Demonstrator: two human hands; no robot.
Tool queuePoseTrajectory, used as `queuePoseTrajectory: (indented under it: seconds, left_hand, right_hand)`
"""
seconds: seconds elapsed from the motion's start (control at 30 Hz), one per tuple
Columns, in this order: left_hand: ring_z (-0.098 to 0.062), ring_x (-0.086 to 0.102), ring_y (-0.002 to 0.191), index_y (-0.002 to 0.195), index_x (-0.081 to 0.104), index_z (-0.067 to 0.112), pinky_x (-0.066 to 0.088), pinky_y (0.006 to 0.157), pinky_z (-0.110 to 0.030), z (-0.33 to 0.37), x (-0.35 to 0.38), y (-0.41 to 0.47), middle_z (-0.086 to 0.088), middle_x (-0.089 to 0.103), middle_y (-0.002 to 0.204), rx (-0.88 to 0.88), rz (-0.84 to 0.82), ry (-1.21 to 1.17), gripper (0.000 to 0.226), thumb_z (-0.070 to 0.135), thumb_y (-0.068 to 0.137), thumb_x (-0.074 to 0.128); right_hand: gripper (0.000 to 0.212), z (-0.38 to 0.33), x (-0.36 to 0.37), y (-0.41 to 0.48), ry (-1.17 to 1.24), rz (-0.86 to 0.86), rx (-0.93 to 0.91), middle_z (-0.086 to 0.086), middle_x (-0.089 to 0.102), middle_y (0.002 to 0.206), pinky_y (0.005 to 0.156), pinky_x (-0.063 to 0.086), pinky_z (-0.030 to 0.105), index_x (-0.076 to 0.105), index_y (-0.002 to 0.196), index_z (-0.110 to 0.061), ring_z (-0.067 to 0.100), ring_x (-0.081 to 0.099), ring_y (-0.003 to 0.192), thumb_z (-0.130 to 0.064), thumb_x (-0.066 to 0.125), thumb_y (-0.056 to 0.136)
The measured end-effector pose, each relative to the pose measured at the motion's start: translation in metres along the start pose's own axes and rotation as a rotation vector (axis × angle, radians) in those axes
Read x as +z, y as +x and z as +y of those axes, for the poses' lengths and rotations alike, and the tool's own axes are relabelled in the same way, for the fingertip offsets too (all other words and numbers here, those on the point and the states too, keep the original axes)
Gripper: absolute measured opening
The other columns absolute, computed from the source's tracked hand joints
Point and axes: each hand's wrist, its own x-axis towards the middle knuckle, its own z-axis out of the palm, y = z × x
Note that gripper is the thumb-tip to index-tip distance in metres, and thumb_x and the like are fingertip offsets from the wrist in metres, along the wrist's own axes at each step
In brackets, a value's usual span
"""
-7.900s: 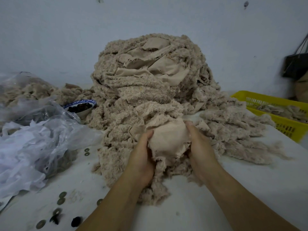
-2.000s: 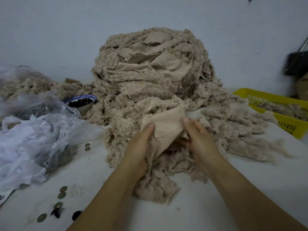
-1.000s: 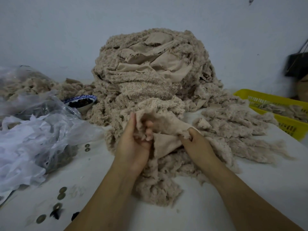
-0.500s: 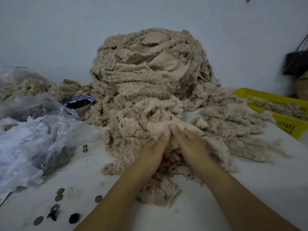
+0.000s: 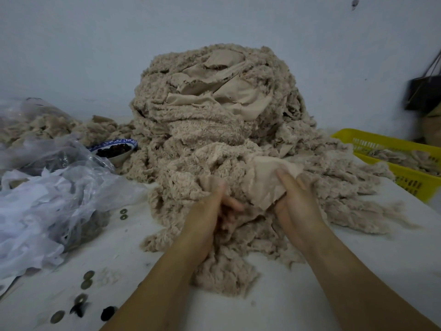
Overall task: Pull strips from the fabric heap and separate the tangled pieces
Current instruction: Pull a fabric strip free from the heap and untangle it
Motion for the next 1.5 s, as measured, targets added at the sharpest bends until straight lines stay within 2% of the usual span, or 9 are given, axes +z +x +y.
queuePoseTrajectory:
  seconds: [0.1, 0.2, 0.3, 0.37, 0.57, 0.87, 1.03, 1.33, 1.5]
  left_hand:
    - [0.0, 0.07, 0.081, 0.097, 0.071, 0.046, 0.052, 0.07, -0.014, -0.004, 0.003, -0.001, 0.015, 0.075, 0.095, 0.054, -0.047, 0.18, 0.06, 0.093, 0.065, 0.049]
    - [-0.007, 0.068, 0.107, 0.117, 0.068, 0.039, 0.055, 0.097, -0.036, -0.009, 0.001, 0.002, 0.012, 0.071, 0.12, 0.028, -0.005, 0.122, 0.066, 0.082, 0.067, 0.067]
    - [-0.015, 0.07, 0.08, 0.088, 0.074, 0.024, 0.059, 0.078, -0.035, -0.006, -0.001, 0.005, -0.002, 0.075, 0.083, 0.005, 0.129, 0.0, 0.022, 0.046, 0.09, 0.069]
    - [-0.01, 0.057, 0.058, 0.071, 0.073, 0.028, 0.048, 0.054, -0.023, -0.004, -0.003, 0.004, 0.002, 0.062, 0.061, -0.013, 0.157, -0.067, 0.028, 0.035, 0.096, 0.064]
    - [-0.01, 0.036, 0.044, 0.082, 0.066, 0.016, 0.03, 0.042, -0.02, -0.001, -0.003, 0.005, 0.0, 0.045, 0.056, -0.064, -0.013, -0.269, 0.035, 0.051, 0.084, 0.065]
    - [-0.011, 0.054, 0.061, 0.087, 0.066, 0.013, 0.044, 0.054, -0.02, -0.004, 0.0, 0.003, 0.002, 0.061, 0.066, -0.102, -0.109, -0.266, 0.027, 0.038, 0.078, 0.069]
    - [-0.019, 0.065, 0.118, 0.129, 0.065, 0.012, 0.048, 0.098, -0.033, 0.001, -0.001, 0.003, -0.007, 0.07, 0.126, -0.18, -0.196, -0.399, 0.064, 0.06, 0.094, 0.04]
    - [-0.035, 0.063, 0.12, 0.128, 0.067, 0.003, 0.057, 0.09, -0.047, 0.003, -0.015, 0.007, -0.022, 0.062, 0.134, -0.153, -0.147, -0.841, 0.039, 0.025, 0.097, 0.056]
    - [-0.037, 0.054, 0.132, 0.134, 0.061, 0.002, 0.043, 0.109, -0.054, 0.0, -0.018, 0.008, -0.023, 0.055, 0.142, -0.122, -0.187, -0.866, 0.041, 0.017, 0.097, 0.055]
  right_hand:
    - [0.032, 0.007, 0.003, -0.009, -0.178, -0.171, -0.028, 0.011, 0.073, 0.117, 0.094, 0.053, 0.039, 0.067, 0.123, -0.015, 0.023, 0.07, 0.109, -0.028, 0.061, 0.095]
    - [0.02, 0.016, 0.007, -0.017, -0.513, -0.297, -0.137, -0.008, 0.077, 0.099, 0.076, 0.056, 0.022, 0.076, 0.096, -0.041, 0.01, 0.072, 0.097, -0.038, 0.057, 0.091]
    - [0.02, 0.019, 0.006, -0.013, -0.537, -0.258, -0.18, -0.011, 0.076, 0.102, 0.084, 0.057, 0.029, 0.073, 0.103, -0.038, 0.007, 0.071, 0.096, -0.037, 0.054, 0.099]
    - [0.024, 0.018, 0.004, -0.01, -0.469, -0.207, -0.156, -0.007, 0.076, 0.103, 0.09, 0.055, 0.04, 0.07, 0.106, -0.029, 0.012, 0.072, 0.098, -0.046, 0.058, 0.097]
    - [0.049, 0.018, 0.005, -0.01, -0.451, -0.214, -0.177, -0.008, 0.076, 0.104, 0.089, 0.054, 0.038, 0.07, 0.108, -0.03, 0.01, 0.072, 0.099, -0.066, 0.059, 0.077]
    - [0.032, 0.011, 0.005, -0.011, -0.32, -0.217, -0.143, 0.002, 0.074, 0.113, 0.094, 0.054, 0.042, 0.068, 0.116, -0.02, 0.019, 0.07, 0.107, -0.042, 0.056, 0.096]
    - [0.022, 0.014, 0.003, -0.012, -0.347, -0.351, -0.063, 0.001, 0.074, 0.113, 0.089, 0.055, 0.031, 0.078, 0.1, -0.027, 0.016, 0.069, 0.108, -0.023, 0.056, 0.099]
    - [0.032, 0.022, 0.003, -0.013, -0.498, -0.455, 0.045, -0.012, 0.074, 0.112, 0.102, 0.049, 0.038, 0.076, 0.097, -0.045, 0.007, 0.068, 0.108, -0.048, 0.066, 0.067]
    - [0.056, 0.024, -0.002, -0.009, -0.535, -0.352, 0.077, 0.016, 0.068, 0.117, 0.107, 0.044, 0.056, 0.069, 0.103, -0.008, 0.033, 0.061, 0.117, -0.046, 0.067, 0.062]
